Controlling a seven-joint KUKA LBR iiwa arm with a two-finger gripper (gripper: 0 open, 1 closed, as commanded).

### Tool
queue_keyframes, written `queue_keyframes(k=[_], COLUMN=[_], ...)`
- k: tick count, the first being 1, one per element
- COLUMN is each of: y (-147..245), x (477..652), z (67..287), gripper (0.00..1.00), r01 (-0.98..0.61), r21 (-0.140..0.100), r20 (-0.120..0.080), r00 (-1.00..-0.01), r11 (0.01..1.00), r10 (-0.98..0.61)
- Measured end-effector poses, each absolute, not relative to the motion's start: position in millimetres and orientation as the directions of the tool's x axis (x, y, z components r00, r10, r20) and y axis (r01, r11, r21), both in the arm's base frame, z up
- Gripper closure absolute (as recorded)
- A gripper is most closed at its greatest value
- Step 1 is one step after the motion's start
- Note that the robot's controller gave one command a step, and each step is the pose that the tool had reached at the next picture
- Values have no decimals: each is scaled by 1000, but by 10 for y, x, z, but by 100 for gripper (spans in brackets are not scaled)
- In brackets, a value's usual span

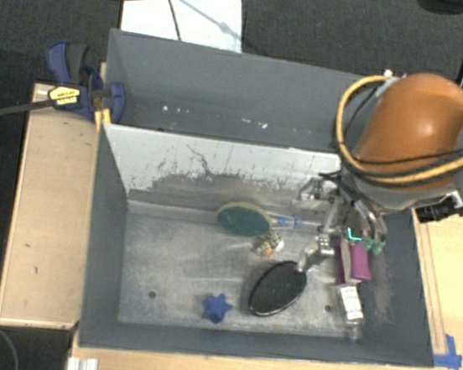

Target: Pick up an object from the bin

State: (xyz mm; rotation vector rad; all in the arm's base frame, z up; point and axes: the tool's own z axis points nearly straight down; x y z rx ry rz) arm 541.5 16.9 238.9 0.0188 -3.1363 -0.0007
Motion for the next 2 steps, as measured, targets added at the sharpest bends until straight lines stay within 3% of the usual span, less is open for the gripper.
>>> queue_keyframes(k=[1, 2], y=[-22, 64], x=[5025, 5105], z=[728, 1014], gripper=[0, 0], r01=[-545, -603], r21=[-3, -2], r20=[-10, -5], r00=[-838, -797], r11=[838, 797], r10=[-545, -603])
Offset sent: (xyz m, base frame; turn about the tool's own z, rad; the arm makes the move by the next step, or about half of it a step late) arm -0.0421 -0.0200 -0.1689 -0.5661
